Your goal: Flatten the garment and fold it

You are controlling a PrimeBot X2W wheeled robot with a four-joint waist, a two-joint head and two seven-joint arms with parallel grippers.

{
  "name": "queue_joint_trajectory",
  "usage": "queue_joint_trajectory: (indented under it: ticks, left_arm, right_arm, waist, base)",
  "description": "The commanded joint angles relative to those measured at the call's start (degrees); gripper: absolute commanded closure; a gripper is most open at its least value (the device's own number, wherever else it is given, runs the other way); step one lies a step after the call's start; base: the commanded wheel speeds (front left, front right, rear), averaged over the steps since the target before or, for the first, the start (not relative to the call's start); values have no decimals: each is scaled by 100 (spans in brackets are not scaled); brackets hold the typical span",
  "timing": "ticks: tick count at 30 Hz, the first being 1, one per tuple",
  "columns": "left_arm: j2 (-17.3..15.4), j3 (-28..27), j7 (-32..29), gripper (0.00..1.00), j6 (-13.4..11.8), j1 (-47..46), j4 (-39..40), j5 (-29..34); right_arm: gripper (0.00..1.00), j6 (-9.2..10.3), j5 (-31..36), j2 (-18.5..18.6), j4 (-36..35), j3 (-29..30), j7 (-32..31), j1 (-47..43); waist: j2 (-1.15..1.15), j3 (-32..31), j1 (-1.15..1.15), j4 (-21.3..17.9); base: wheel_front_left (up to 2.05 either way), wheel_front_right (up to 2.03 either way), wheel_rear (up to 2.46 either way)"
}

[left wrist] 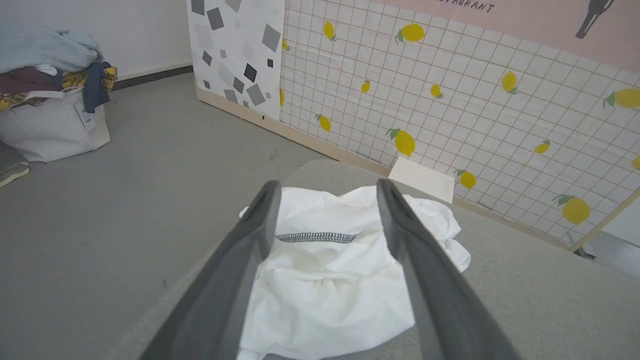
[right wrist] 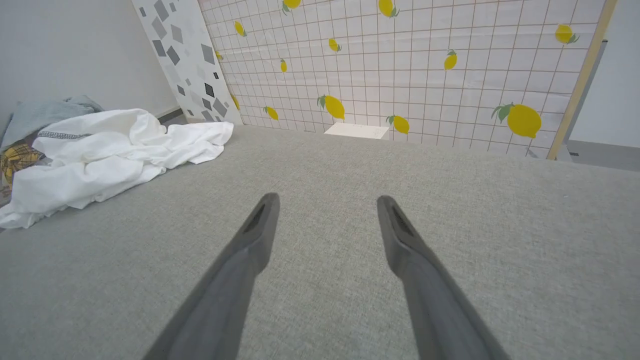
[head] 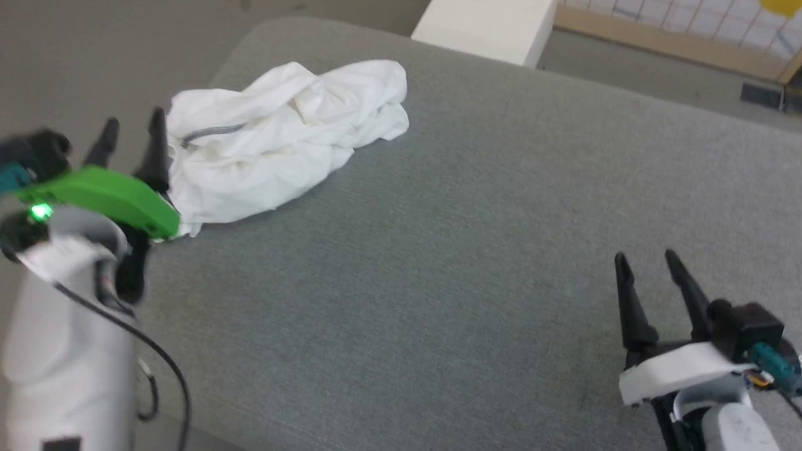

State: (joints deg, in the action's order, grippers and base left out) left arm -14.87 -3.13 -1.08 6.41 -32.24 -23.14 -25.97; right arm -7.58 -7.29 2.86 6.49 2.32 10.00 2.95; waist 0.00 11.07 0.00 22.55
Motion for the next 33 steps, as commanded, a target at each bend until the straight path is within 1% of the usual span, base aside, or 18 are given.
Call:
queue_joint_trajectory:
  ticks: [1, 5, 8, 10, 13, 15, 21, 24, 25, 26, 28, 33]
  left_arm:
    - [-133, -13, -222, 0, 39, -280, -170, -141]
    - [-348, -68, -861, 0, 72, -850, -703, -553]
    - [-471, 32, -1544, 0, 86, -1123, -1074, -783]
    - [-552, 51, -1794, 0, 64, -1266, -1243, -814]
    - [-571, 109, -2141, 0, 32, -1396, -1467, -868]
    - [-509, 199, -2518, 0, -6, -1428, -1644, -921]
    - [-308, 332, -3447, 0, -309, -1291, -2164, -1064]
    - [-234, 332, -3523, 0, -338, -1206, -2264, -1127]
    - [-225, 339, -3424, 61, -323, -1199, -2243, -1115]
    - [-241, 328, -3262, 100, -320, -1197, -2207, -1085]
    - [-293, 303, -2895, 100, -318, -1202, -2137, -1014]
    - [-530, 118, -1599, 100, -443, -1483, -1737, -759]
  right_arm:
    - [0, 9, 98, 1, -126, 28, -79, 146]
    - [0, 9, 281, 1, -448, 74, -297, 254]
    - [0, 9, 377, 1, -667, 101, -416, 316]
    - [0, 9, 422, 1, -781, 122, -471, 363]
    - [0, 9, 461, 1, -907, 146, -514, 405]
    - [0, 9, 485, 1, -972, 172, -546, 419]
    - [0, 9, 499, 1, -1009, 183, -578, 434]
    - [0, 9, 494, 1, -1002, 172, -580, 457]
    - [0, 9, 497, 1, -1000, 178, -581, 456]
    - [0, 9, 499, 1, -997, 170, -583, 454]
    - [0, 9, 500, 1, -970, 142, -589, 443]
    - [0, 9, 402, 1, -796, 82, -518, 407]
  waist:
    - [0, 620, 0, -331]
    - [0, 1098, 0, -528]
    - [0, 1422, 0, -646]
    - [0, 1610, 0, -696]
    - [0, 1803, 0, -744]
    - [0, 1921, 0, -741]
    - [0, 1977, 0, -713]
    - [0, 1952, 0, -688]
    - [0, 1928, 0, -658]
    - [0, 1908, 0, -644]
    - [0, 1830, 0, -611]
    - [0, 1476, 0, -563]
  base:
    - [0, 0, 0]
    - [0, 0, 0]
    - [0, 0, 0]
    - [0, 0, 0]
    - [0, 0, 0]
    - [0, 0, 0]
    - [0, 0, 0]
    - [0, 0, 0]
    - [0, 0, 0]
    - [0, 0, 0]
    - [0, 0, 0]
    - [0, 0, 0]
